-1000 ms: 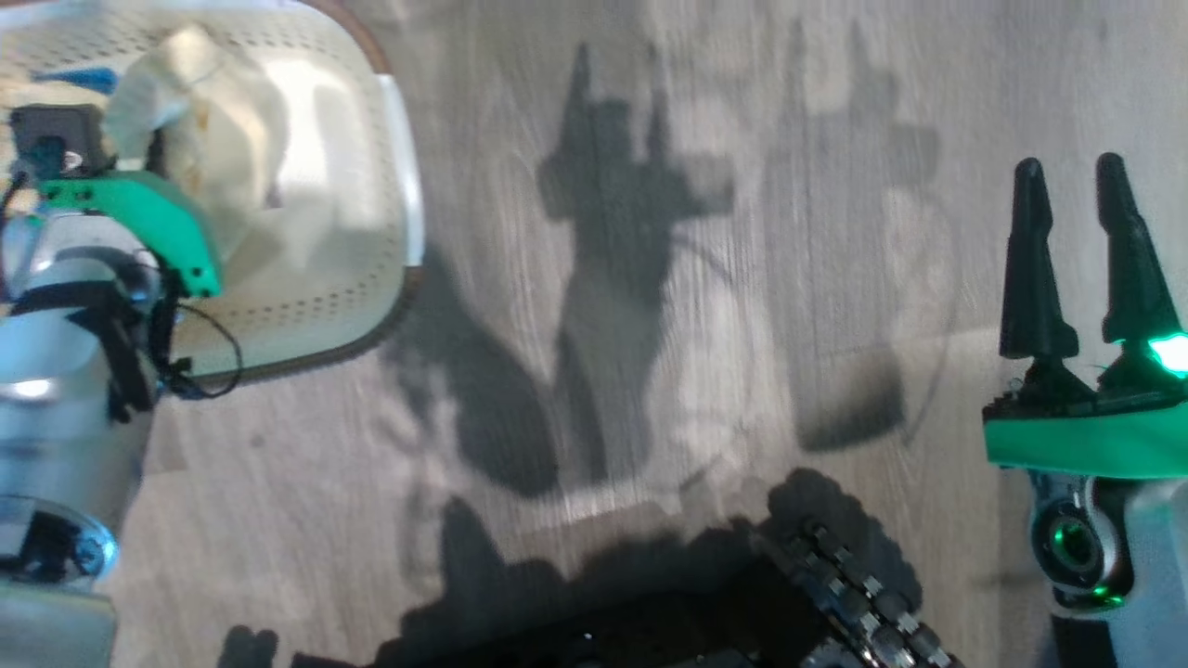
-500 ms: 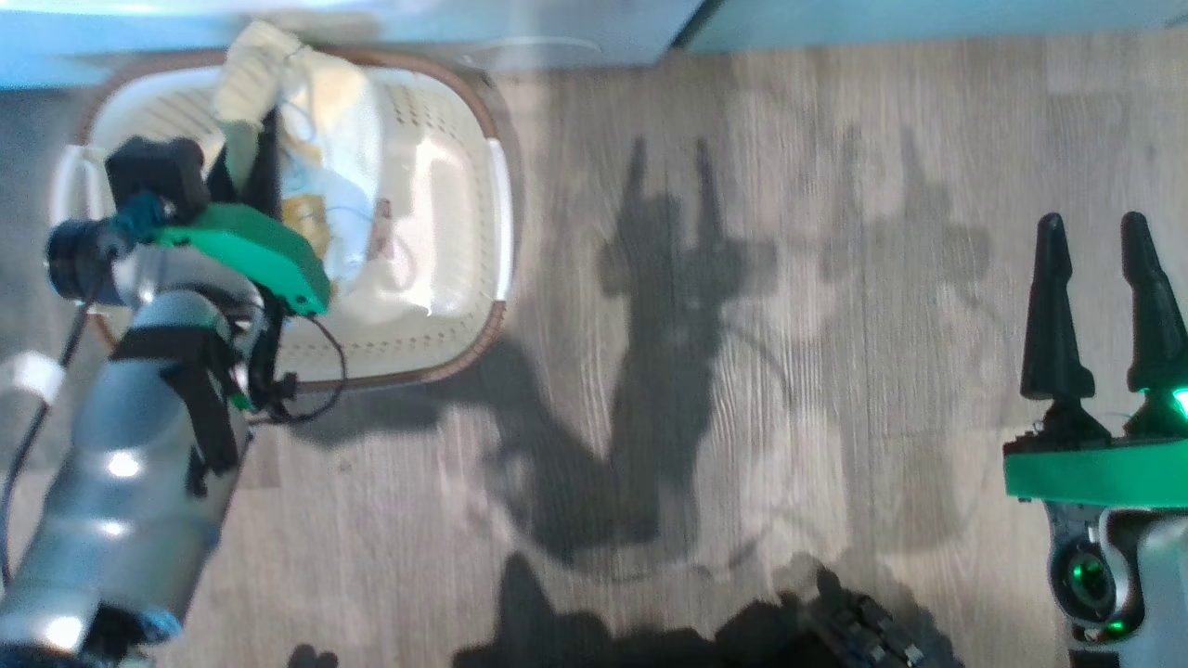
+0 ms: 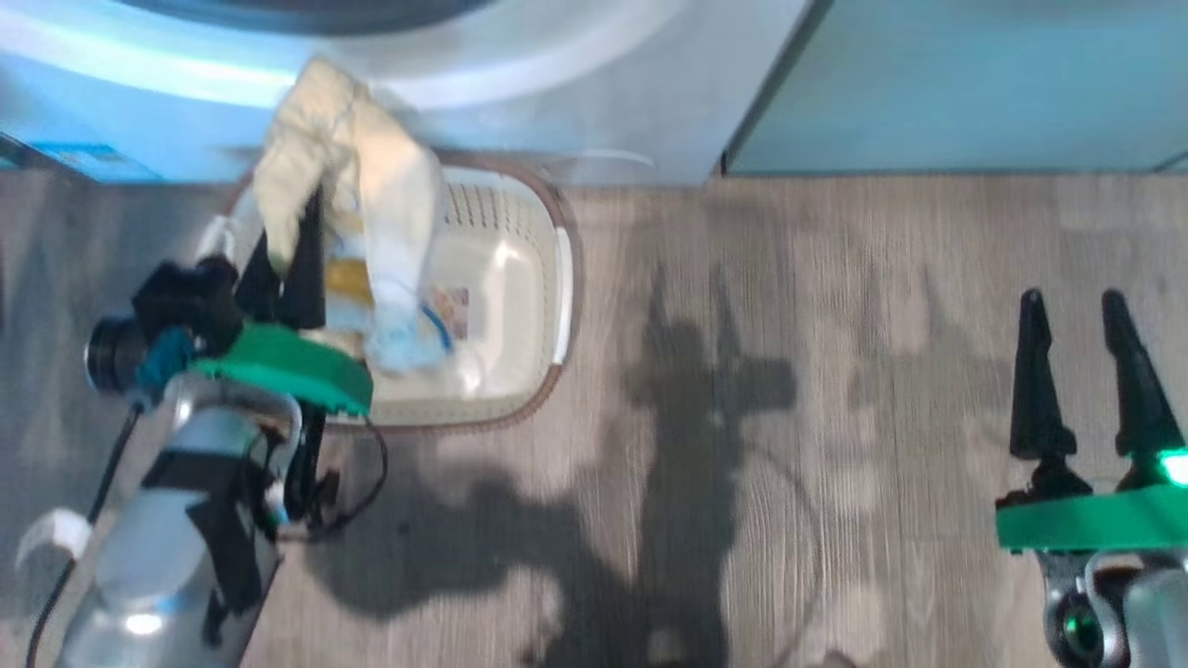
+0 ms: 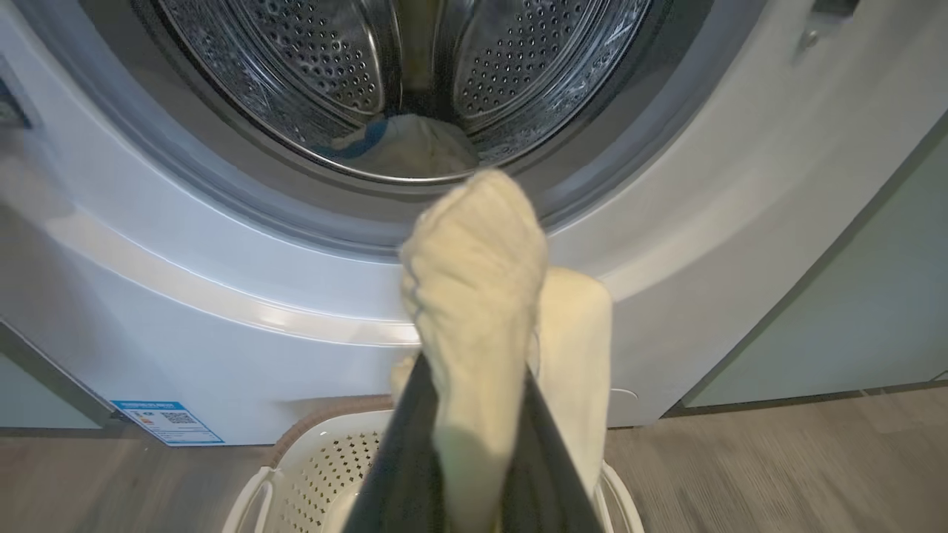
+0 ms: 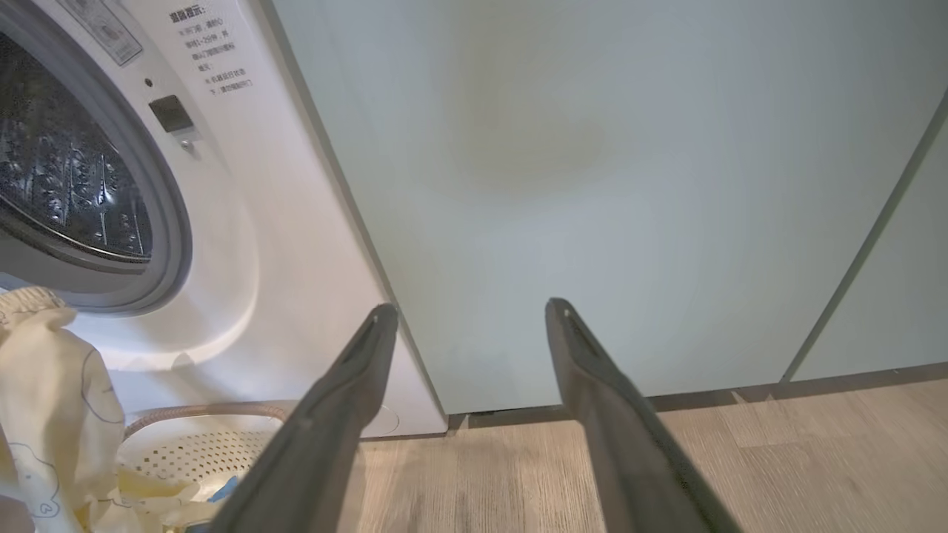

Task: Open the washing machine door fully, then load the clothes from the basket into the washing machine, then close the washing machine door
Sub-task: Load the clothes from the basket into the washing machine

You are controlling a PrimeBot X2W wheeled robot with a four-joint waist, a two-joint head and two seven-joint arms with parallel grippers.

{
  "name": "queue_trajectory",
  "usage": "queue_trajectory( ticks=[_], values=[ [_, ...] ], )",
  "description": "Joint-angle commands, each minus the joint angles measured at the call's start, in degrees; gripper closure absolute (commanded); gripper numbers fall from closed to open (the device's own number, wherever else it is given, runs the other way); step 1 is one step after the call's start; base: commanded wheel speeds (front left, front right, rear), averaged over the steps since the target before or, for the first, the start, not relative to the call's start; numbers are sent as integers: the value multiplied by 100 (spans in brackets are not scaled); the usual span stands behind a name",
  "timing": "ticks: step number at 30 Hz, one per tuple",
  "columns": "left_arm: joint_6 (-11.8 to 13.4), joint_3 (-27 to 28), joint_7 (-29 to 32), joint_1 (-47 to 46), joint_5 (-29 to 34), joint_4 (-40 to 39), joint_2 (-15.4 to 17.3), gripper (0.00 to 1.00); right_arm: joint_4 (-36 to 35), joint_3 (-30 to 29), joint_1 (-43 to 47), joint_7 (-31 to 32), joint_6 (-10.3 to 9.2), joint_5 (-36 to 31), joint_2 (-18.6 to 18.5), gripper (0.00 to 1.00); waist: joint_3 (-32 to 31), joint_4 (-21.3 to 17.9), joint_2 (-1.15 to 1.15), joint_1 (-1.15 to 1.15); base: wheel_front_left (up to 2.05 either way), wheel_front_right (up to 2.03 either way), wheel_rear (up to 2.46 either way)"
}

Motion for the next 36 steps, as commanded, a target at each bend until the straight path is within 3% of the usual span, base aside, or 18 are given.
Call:
queue_trajectory(
  ticks=[1,15,36],
  values=[
    [45,260,0,117,7,-282,199,100,-125,79,126,-54,25,-48,-74,0,-331,122,-1,1,0,0,0],
    [430,296,297,1650,-69,-1489,266,100,102,171,650,-54,25,-219,-74,0,-1587,306,-1,1,0,0,0],
    [627,157,546,2673,-188,-1845,252,100,232,485,1343,-54,25,-161,-74,0,-2587,309,-1,1,0,0,0]
  ],
)
